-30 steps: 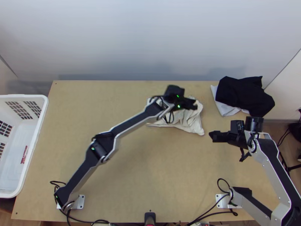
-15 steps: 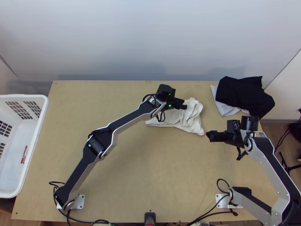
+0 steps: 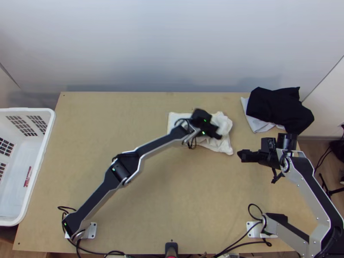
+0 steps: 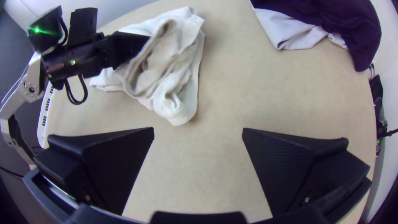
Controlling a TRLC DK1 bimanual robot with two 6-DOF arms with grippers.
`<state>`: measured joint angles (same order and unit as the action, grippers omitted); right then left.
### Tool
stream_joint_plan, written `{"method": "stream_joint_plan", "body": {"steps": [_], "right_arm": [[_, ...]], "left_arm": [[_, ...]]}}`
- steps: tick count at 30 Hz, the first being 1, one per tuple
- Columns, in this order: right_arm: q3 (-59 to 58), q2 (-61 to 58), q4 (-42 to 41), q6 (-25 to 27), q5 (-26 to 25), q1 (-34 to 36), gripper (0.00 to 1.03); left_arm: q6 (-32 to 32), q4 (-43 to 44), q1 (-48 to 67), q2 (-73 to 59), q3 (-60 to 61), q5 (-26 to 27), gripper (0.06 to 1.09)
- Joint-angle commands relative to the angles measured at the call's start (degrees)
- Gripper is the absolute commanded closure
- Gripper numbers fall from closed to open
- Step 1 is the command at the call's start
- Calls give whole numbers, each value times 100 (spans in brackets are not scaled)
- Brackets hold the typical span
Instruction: Fold the t-shirt
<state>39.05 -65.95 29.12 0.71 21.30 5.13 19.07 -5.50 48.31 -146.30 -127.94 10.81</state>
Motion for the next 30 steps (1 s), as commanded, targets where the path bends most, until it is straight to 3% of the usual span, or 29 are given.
{"method": "stream_joint_plan", "body": {"steps": [1,9,12,21,22,25,28,29,30], "right_arm": [[-2,-58,-3,-1,6,50,4],[6,-128,-12,8,6,129,4],[33,-137,-3,17,6,138,4],[173,-295,-3,-159,182,129,4],[200,-348,-3,-203,243,138,4],[296,-471,-3,-440,357,208,4],[402,-594,-3,-783,366,305,4],[411,-603,-3,-801,410,322,4],[402,-603,6,-827,445,314,4]], "left_arm": [[-369,40,468,-180,-38,-474,105],[-712,58,732,-355,-144,-905,105],[-870,-30,750,-487,-328,-1415,105],[-729,-145,565,198,-319,-1468,104],[-703,-145,539,339,-319,-1468,100],[-659,-329,460,796,-311,-1468,57],[-808,-558,389,1200,-302,-1424,52],[-861,-654,363,1297,-293,-1415,43],[-896,-769,328,1385,-293,-1415,26]]}}
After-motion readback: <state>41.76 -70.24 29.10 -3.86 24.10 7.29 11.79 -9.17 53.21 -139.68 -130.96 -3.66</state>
